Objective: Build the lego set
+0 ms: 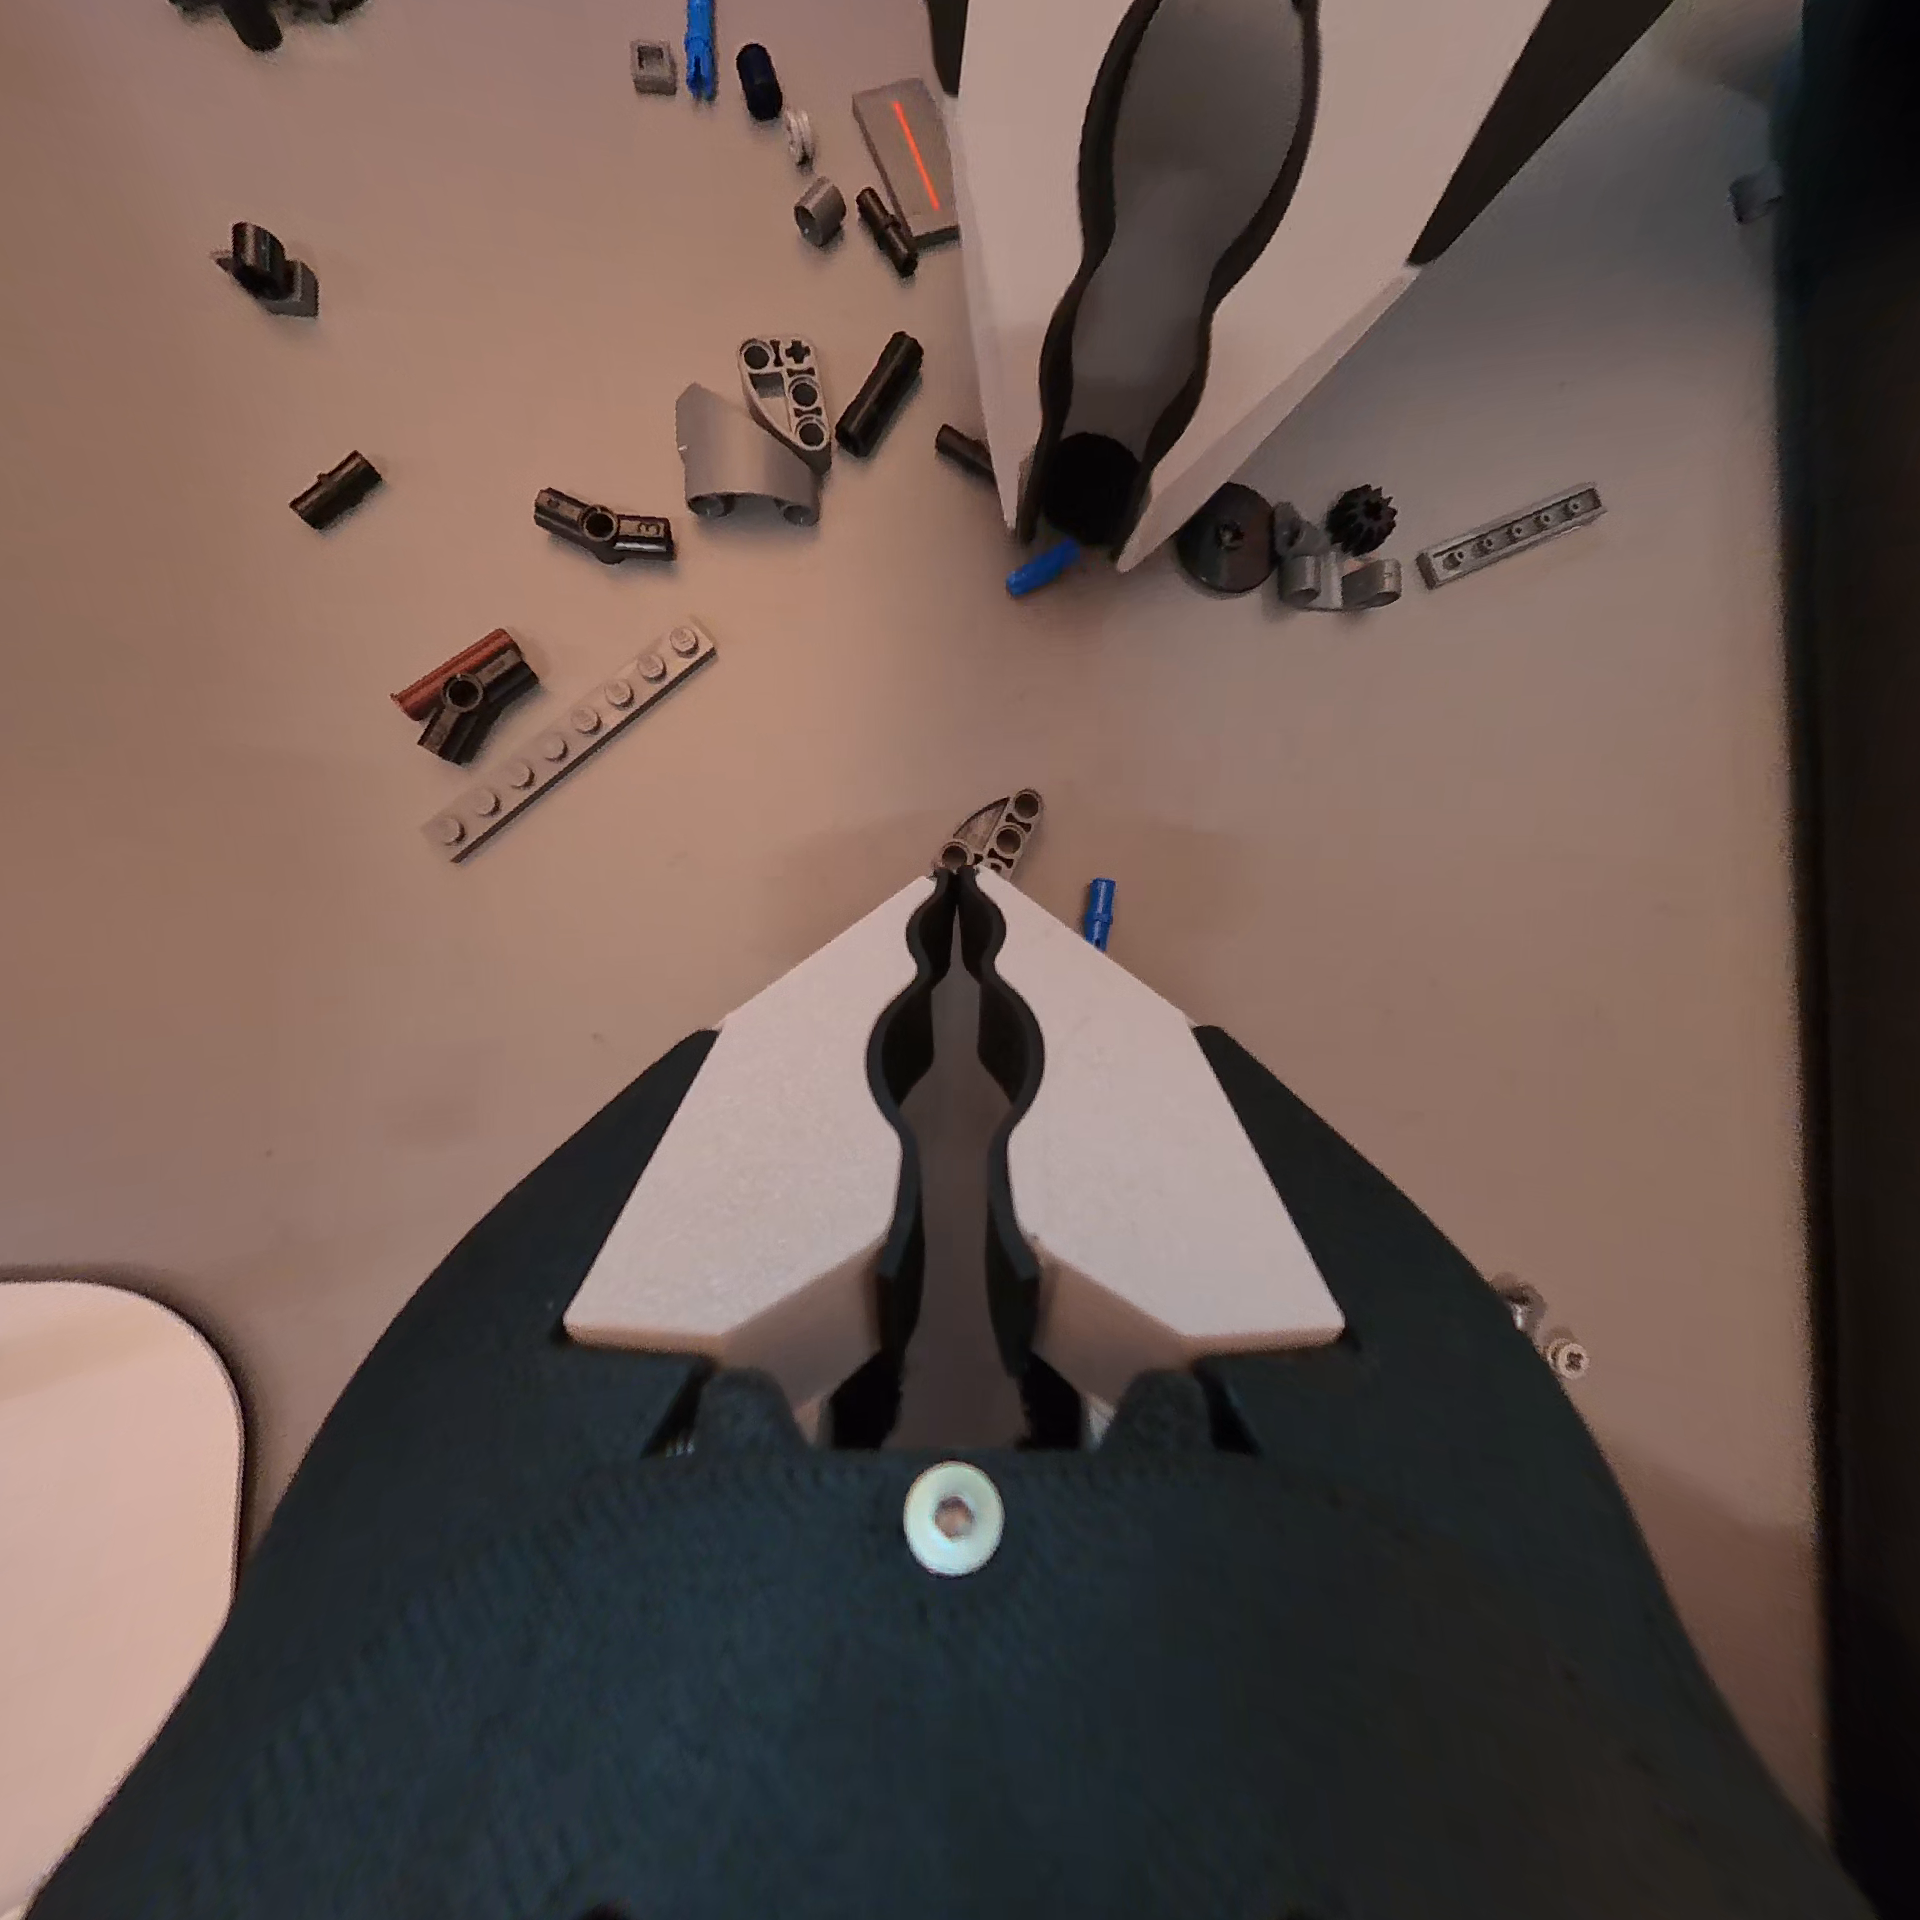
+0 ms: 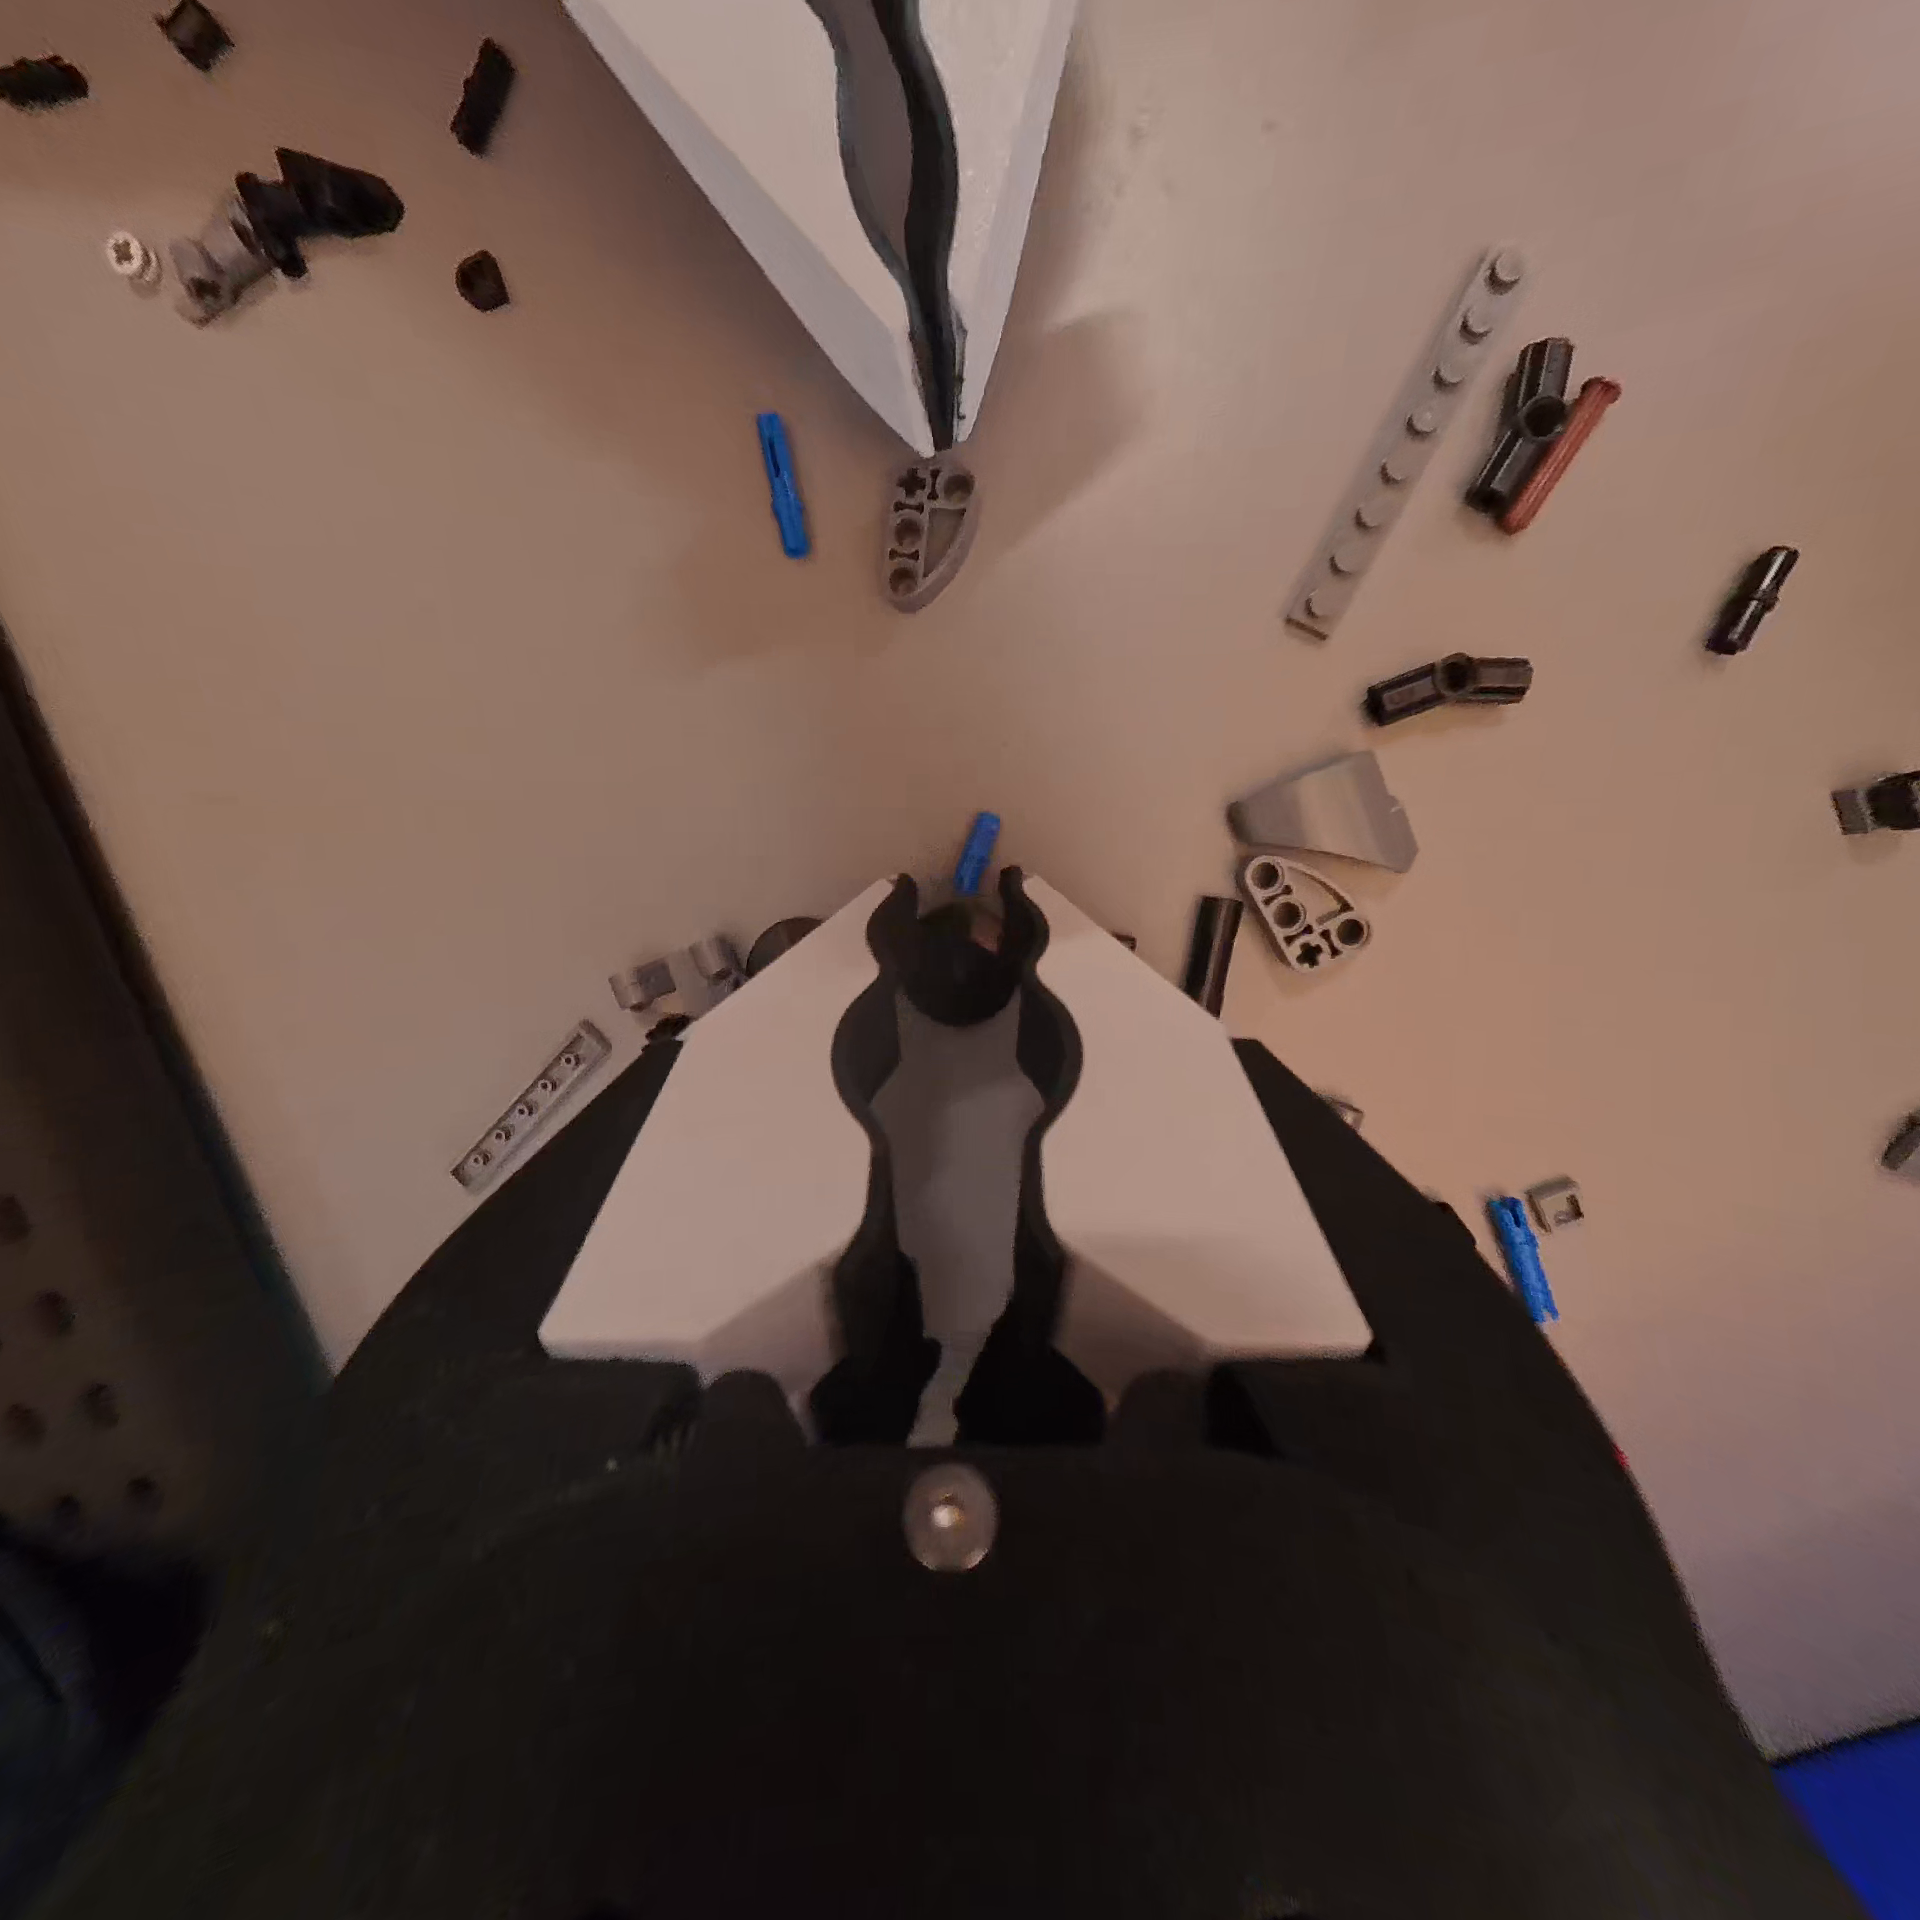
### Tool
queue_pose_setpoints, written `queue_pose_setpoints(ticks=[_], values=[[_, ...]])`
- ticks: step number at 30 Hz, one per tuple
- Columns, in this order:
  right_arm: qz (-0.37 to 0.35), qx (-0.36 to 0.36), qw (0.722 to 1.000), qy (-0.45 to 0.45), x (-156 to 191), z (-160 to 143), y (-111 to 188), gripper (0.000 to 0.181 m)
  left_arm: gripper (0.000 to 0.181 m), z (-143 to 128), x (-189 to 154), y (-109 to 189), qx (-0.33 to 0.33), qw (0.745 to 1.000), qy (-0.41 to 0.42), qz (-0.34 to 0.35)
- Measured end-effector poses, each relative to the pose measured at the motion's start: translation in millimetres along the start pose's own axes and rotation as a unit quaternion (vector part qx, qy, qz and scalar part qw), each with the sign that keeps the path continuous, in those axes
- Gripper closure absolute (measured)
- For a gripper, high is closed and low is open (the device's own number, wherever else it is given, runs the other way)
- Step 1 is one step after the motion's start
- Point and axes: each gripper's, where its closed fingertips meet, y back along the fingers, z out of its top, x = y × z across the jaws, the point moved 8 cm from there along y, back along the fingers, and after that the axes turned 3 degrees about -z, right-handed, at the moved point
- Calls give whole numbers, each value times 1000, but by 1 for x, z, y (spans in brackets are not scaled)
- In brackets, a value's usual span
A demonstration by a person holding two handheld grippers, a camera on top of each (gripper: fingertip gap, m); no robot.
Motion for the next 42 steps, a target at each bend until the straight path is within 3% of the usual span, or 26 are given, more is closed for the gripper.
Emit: queue_pose_setpoints(ticks=[6,15,20,23,25,42], values=[[-2,-13,1000,-7,-4,0,0,165,181,1,1,-1,-2,1000,1,2],[-17,-13,1000,2,-5,3,-4,179,181,2,-1,-1,-6,1000,-7,5],[-2,-57,998,2,-3,13,-1,178,168,18,-13,0,-50,996,-77,23],[9,-85,996,-7,-3,17,3,178,164,24,-21,-7,-33,991,-119,49],[19,-102,995,-11,-3,19,5,178,166,24,-20,-10,-14,991,-119,66],[37,-152,988,-16,-2,24,13,178,180,26,-19,-9,-54,990,-120,56]])
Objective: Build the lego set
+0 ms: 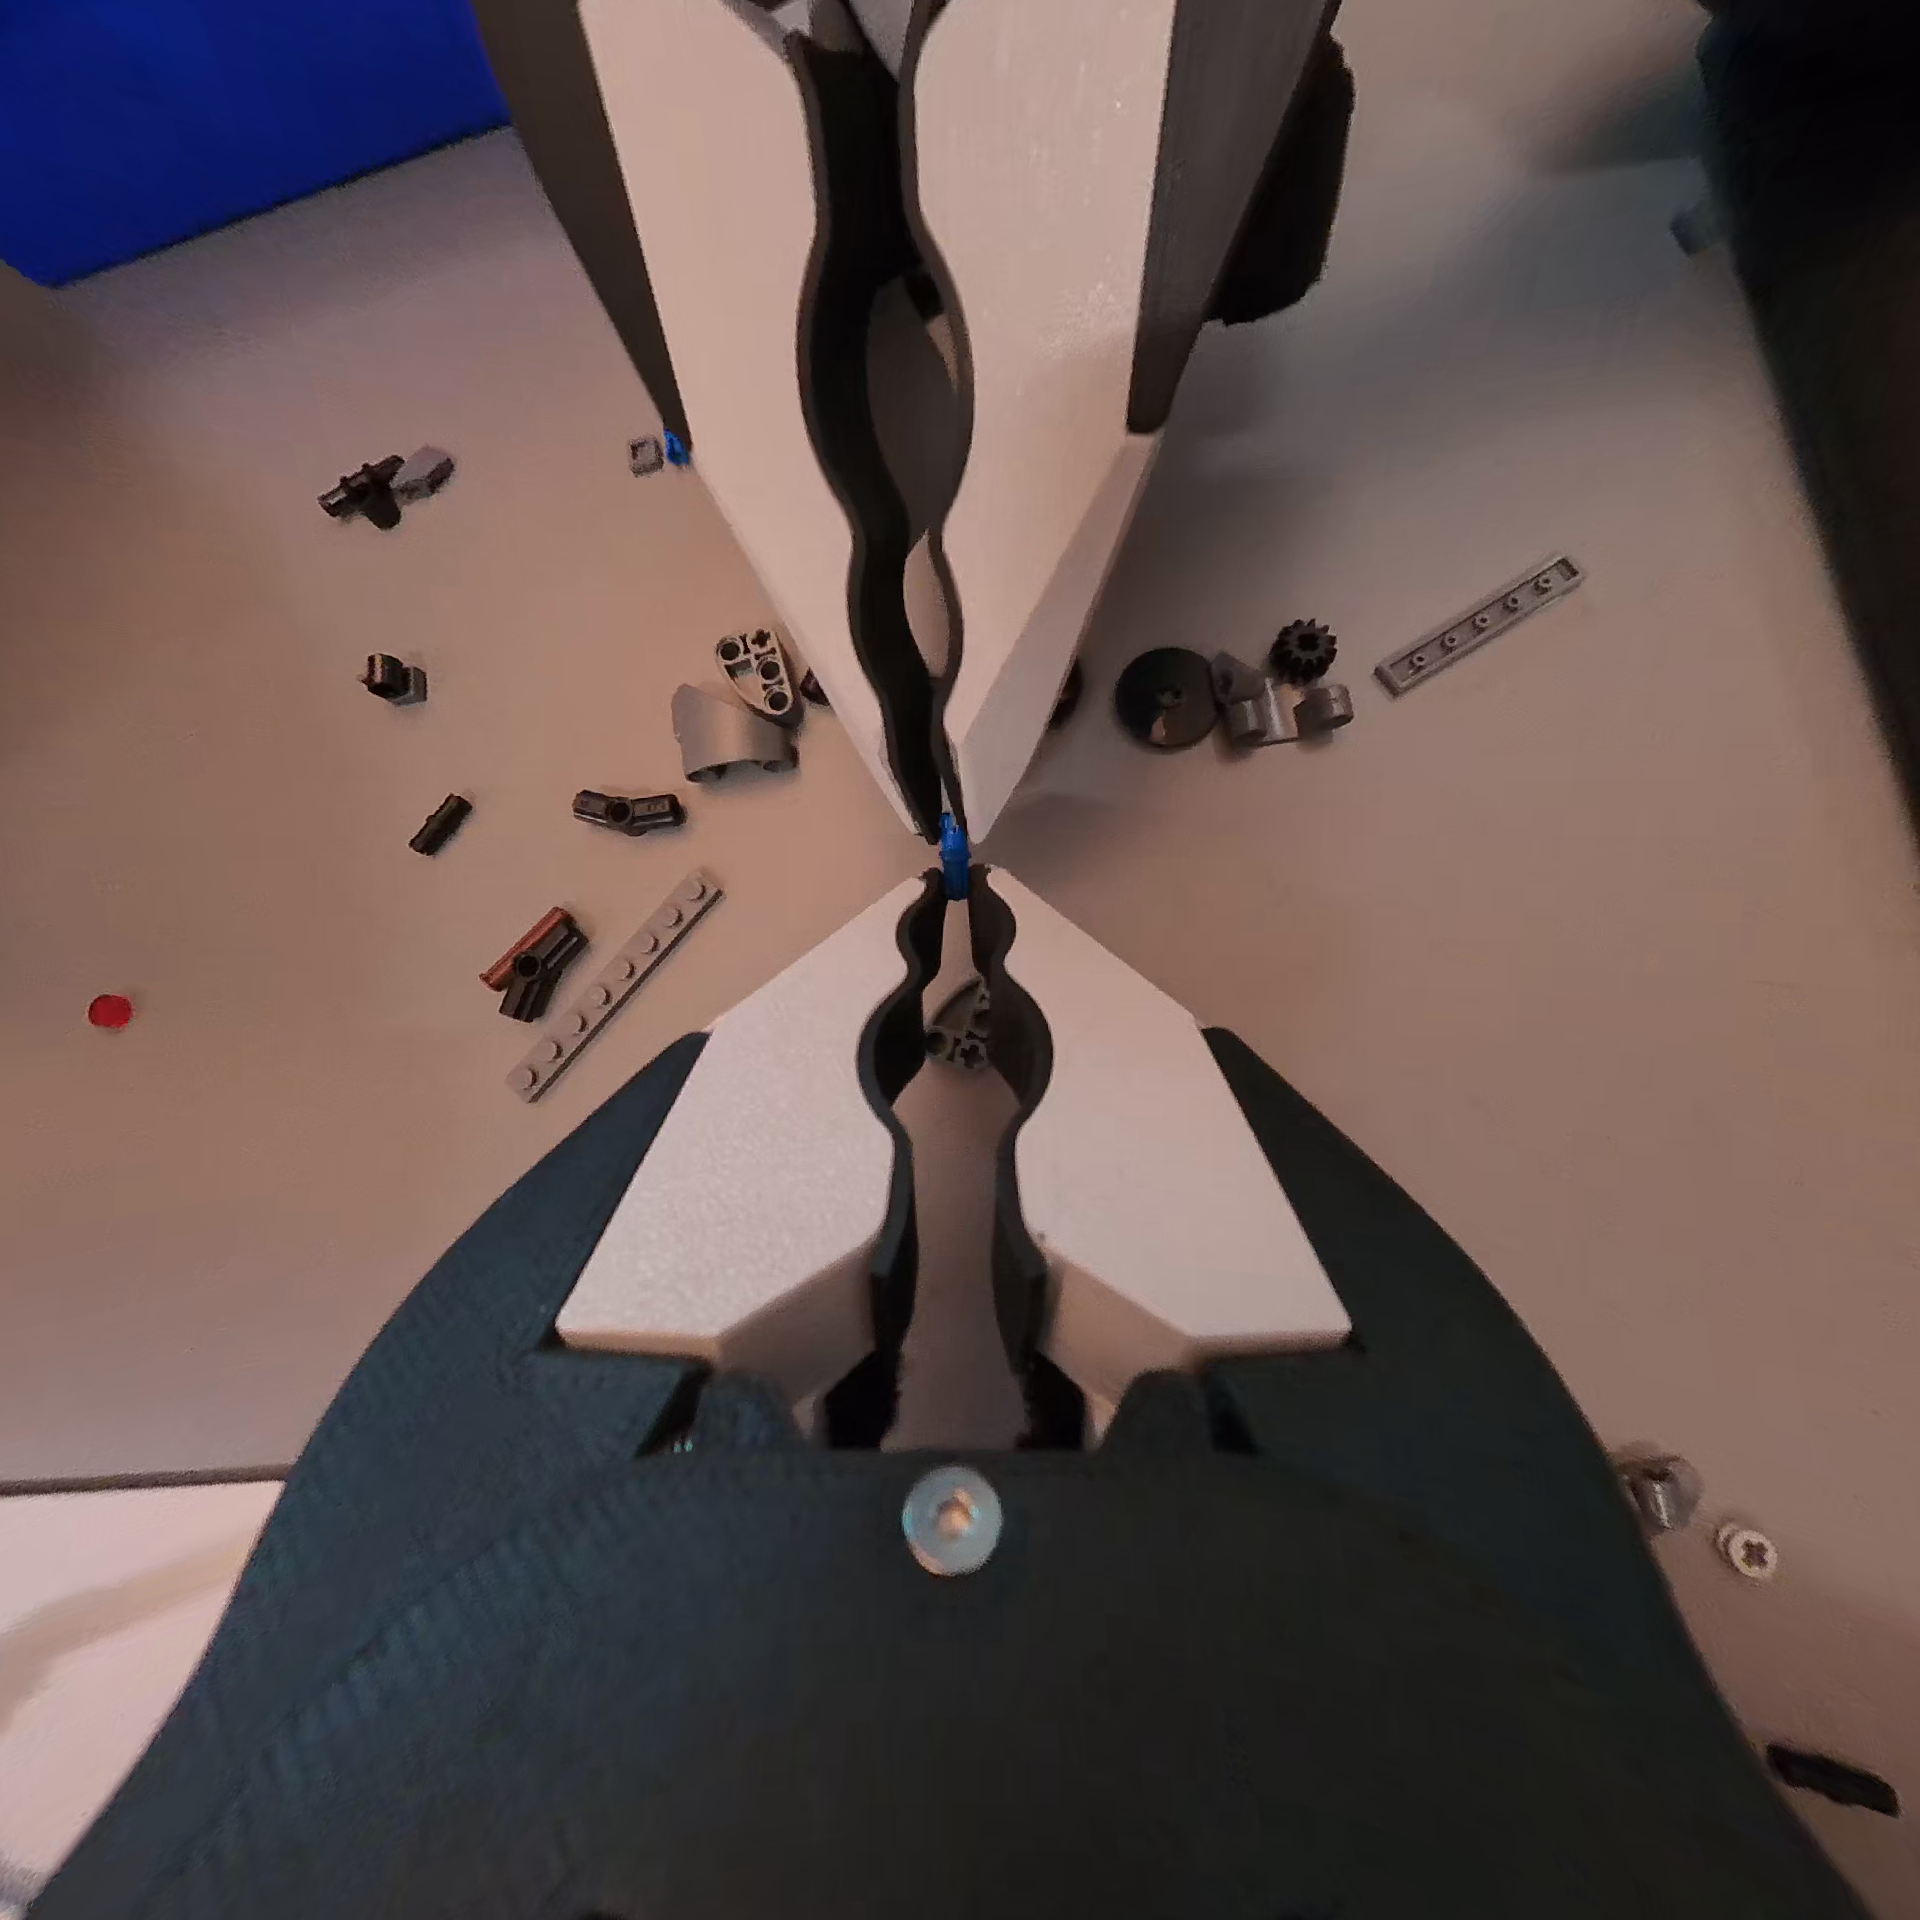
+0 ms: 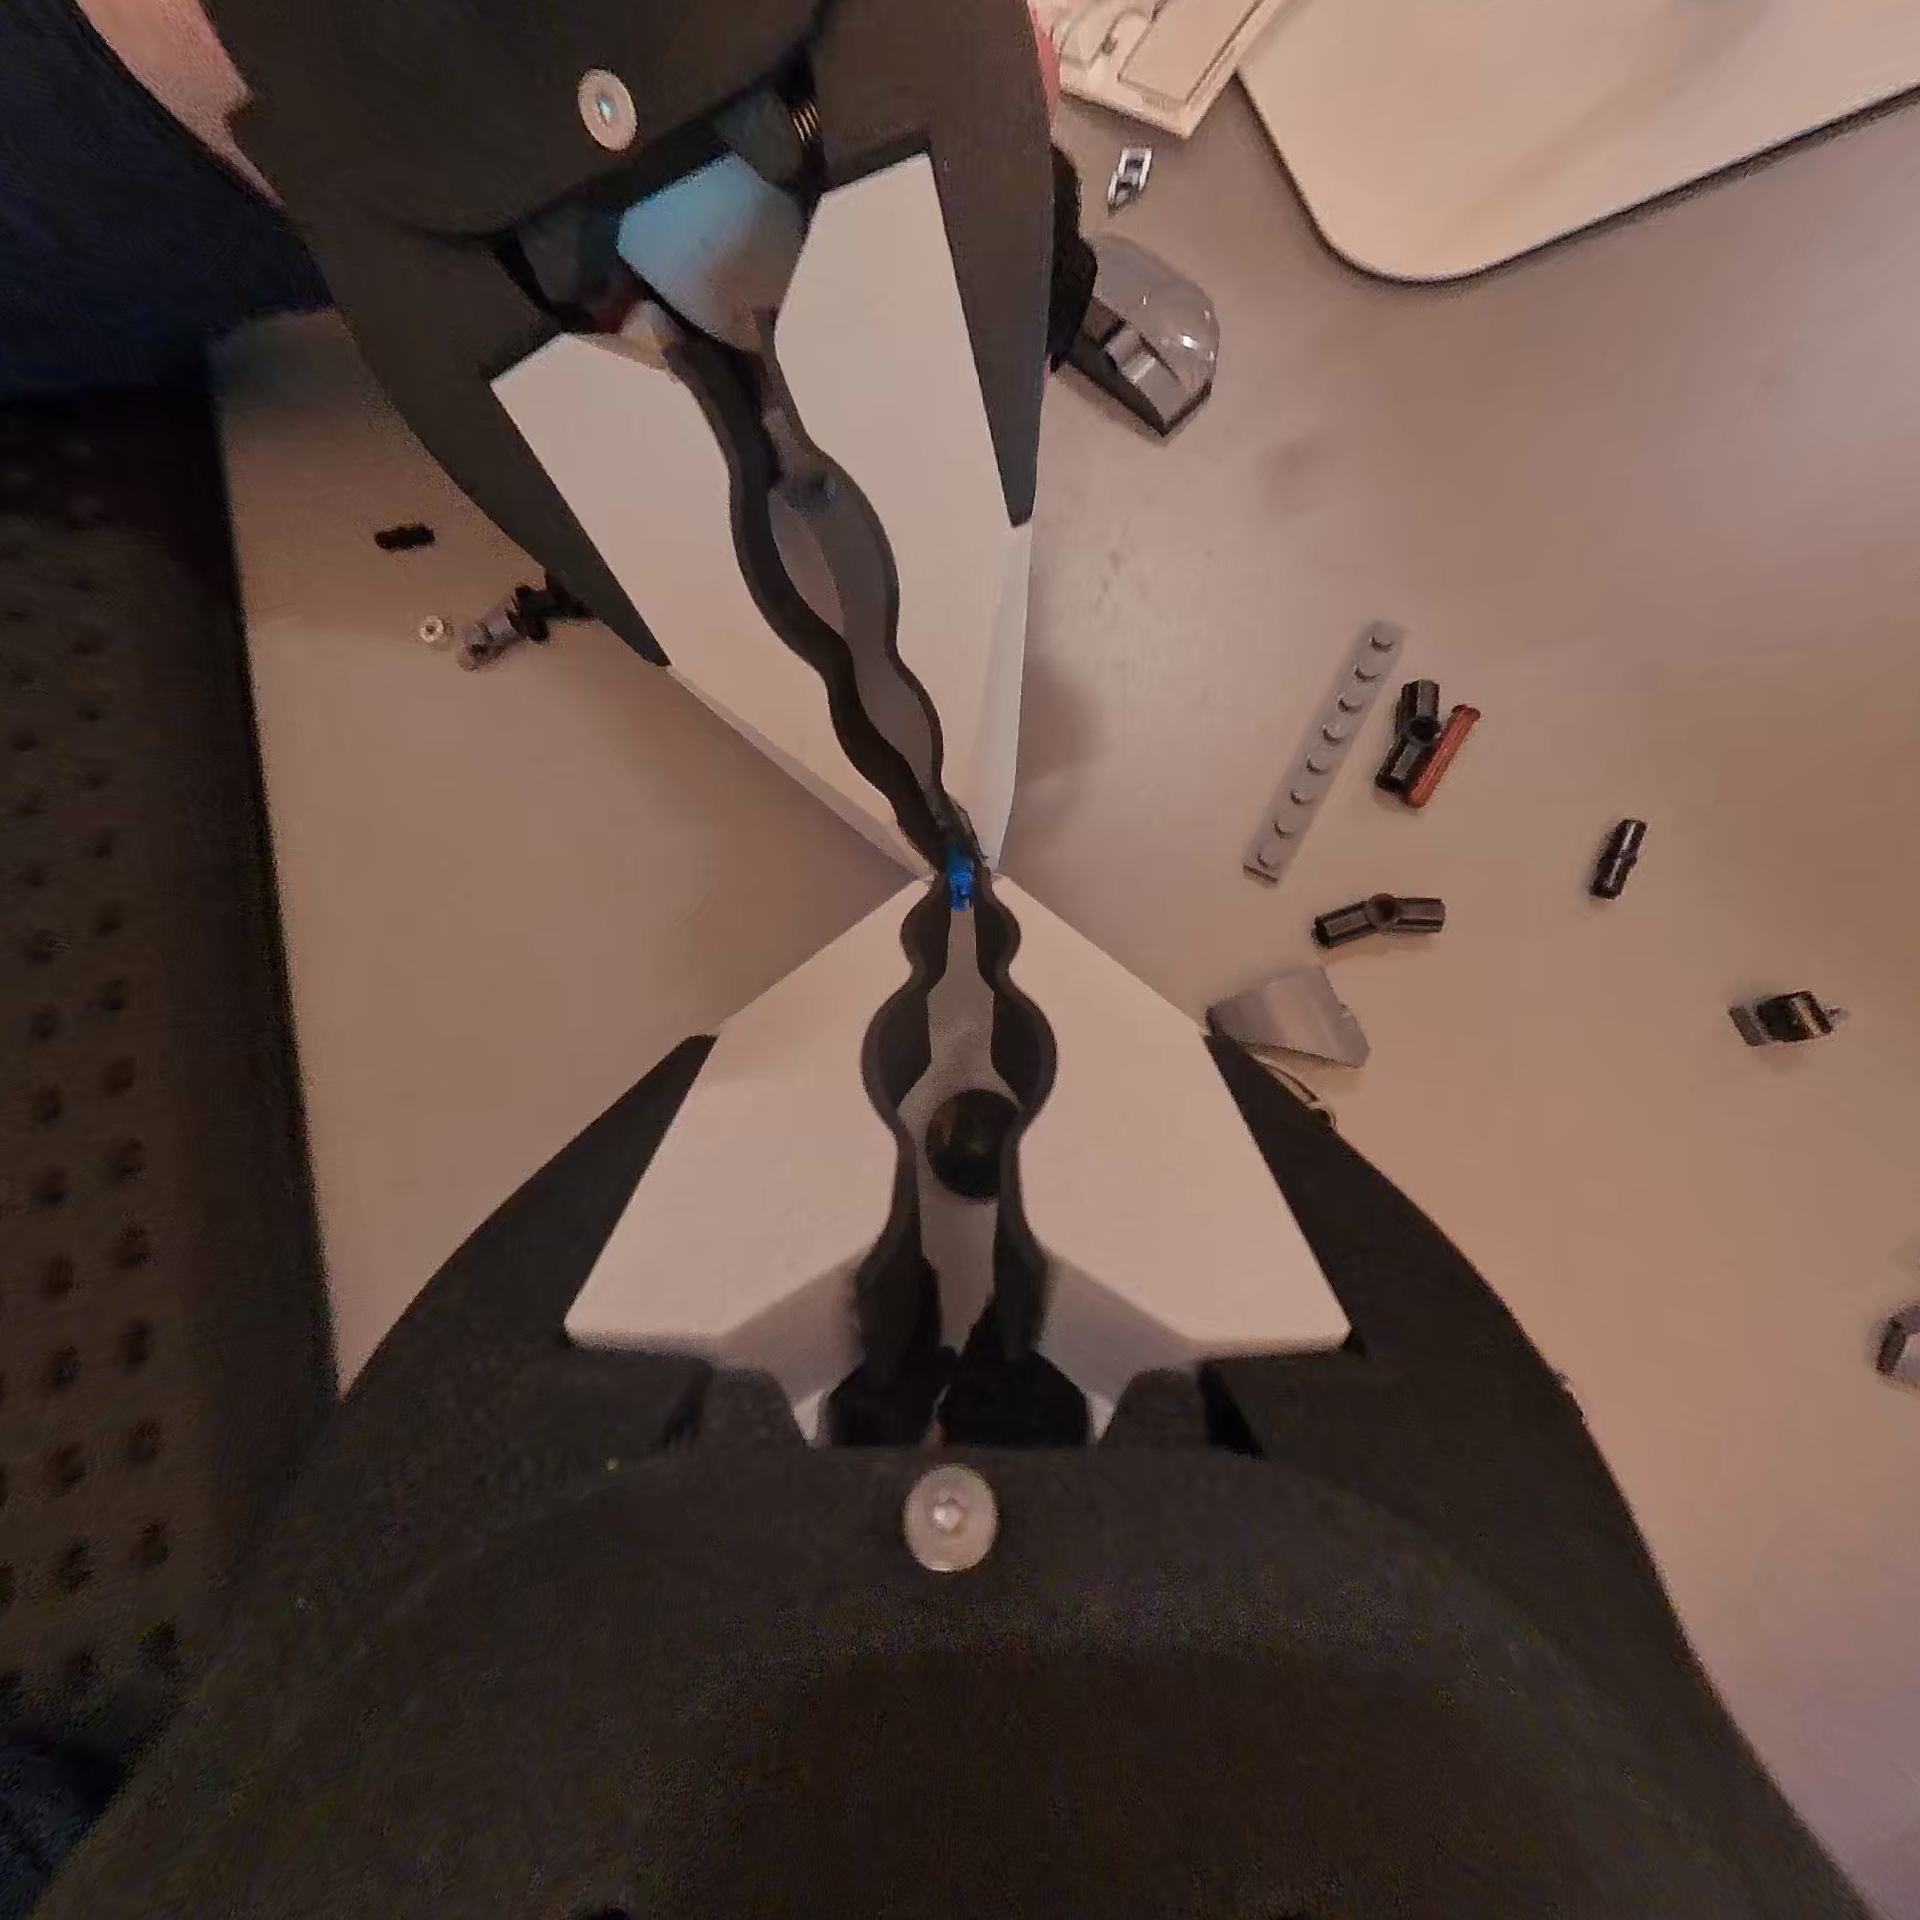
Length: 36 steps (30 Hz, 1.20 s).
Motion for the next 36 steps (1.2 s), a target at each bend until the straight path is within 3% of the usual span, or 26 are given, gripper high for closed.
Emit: queue_pose_setpoints(ticks=[18,29,36], values=[[5,-34,999,-7,-1,4,1,179,177,-9,6,14,-40,998,38,-36],[-7,5,1000,11,2,0,-8,179,166,-30,10,11,3,998,44,-41],[-11,20,999,26,6,2,-15,179,149,-35,9,9,0,998,42,-54]])
